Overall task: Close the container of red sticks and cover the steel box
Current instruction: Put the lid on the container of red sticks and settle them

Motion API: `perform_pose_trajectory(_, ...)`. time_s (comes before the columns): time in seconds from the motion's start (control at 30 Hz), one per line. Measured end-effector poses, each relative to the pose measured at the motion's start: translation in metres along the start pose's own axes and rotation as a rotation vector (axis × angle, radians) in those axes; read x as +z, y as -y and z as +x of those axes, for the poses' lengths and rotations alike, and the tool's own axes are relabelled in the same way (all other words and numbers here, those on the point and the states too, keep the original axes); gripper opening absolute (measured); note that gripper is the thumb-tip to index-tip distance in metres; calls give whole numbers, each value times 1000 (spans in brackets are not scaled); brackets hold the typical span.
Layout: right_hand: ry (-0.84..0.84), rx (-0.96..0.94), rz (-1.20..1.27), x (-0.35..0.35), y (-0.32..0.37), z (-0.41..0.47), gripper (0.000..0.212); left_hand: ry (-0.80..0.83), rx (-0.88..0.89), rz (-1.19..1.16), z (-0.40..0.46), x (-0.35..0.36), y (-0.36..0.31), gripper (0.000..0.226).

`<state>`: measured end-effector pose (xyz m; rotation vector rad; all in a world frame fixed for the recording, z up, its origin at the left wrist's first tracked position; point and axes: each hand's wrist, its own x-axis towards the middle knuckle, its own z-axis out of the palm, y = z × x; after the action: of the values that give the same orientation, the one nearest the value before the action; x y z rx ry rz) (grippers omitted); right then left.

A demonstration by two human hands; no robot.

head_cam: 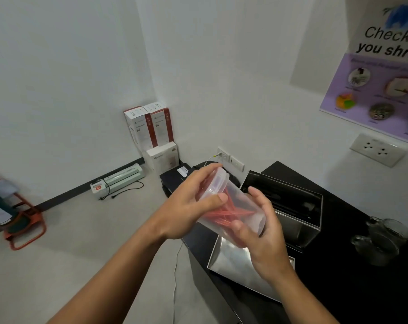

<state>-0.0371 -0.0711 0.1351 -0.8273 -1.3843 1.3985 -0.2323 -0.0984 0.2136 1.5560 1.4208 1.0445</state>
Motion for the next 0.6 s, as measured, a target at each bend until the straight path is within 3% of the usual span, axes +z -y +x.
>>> perform_pose_trajectory(0.13, 111, 317, 389, 8, -1, 8, 70, 55, 53, 112, 0, -6, 6, 87)
perform_pose_trajectory(0.2, 162, 468, 411, 7, -1, 11, 68, 98, 45, 143, 0, -9, 10, 86)
perform_pose_trajectory(0.27, 178, 472, 363, 7, -3, 12, 65, 65, 34, 123, 1, -10, 12, 85)
perform_pose_trajectory(0.37, 62, 192, 85, 12, -1, 11, 70, -66, -5, 43, 6, -9, 12, 82)
perform_pose_trajectory(0.5, 36, -433, -516, 10, -4, 15, 76, -121, -80, -147, 13, -10, 6, 48)
perform_pose_trajectory(0.6, 22, -720, -630, 8, -3, 22, 69, -110, -80, -253, 12, -8, 2, 48)
